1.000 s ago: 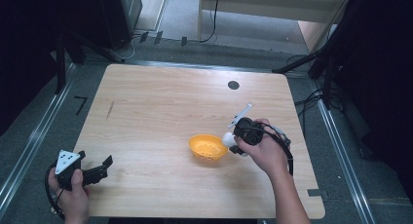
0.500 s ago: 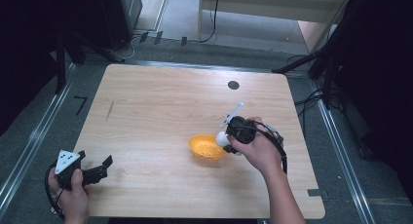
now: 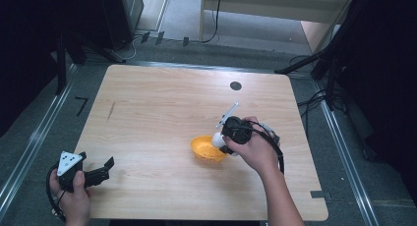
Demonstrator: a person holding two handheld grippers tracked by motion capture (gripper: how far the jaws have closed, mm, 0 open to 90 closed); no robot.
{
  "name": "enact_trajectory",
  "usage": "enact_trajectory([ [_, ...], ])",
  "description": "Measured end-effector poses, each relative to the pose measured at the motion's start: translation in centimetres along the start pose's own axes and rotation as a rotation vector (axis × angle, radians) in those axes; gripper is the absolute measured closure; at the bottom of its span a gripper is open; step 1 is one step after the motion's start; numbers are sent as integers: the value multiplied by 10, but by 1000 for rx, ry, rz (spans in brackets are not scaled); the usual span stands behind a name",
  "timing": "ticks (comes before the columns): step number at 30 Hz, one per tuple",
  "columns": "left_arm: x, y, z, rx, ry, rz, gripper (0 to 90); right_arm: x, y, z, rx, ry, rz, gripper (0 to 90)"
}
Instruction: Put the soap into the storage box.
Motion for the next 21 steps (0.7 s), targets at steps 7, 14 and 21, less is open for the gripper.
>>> enact_trajectory([
  [7, 0, 0, 0, 0, 2, -4, 0, -4, 6, -5, 0, 11, 15, 509],
  [14, 0, 0, 0, -2, 1, -3, 0, -7, 15, -8, 8, 17, 31, 509],
  [21, 0, 0, 0, -2, 1, -2, 0, -11, 22, -11, 9, 24, 49, 509],
])
Point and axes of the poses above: each handheld gripper's, and its own axes: z roughly backward along the jaws, y roughly out of its top, x roughly to its right, the point moved 6 cm from there along -z, roughly forward along the jaws, and after that the axes turned 4 degrees about -y, right-handed, at the moved point
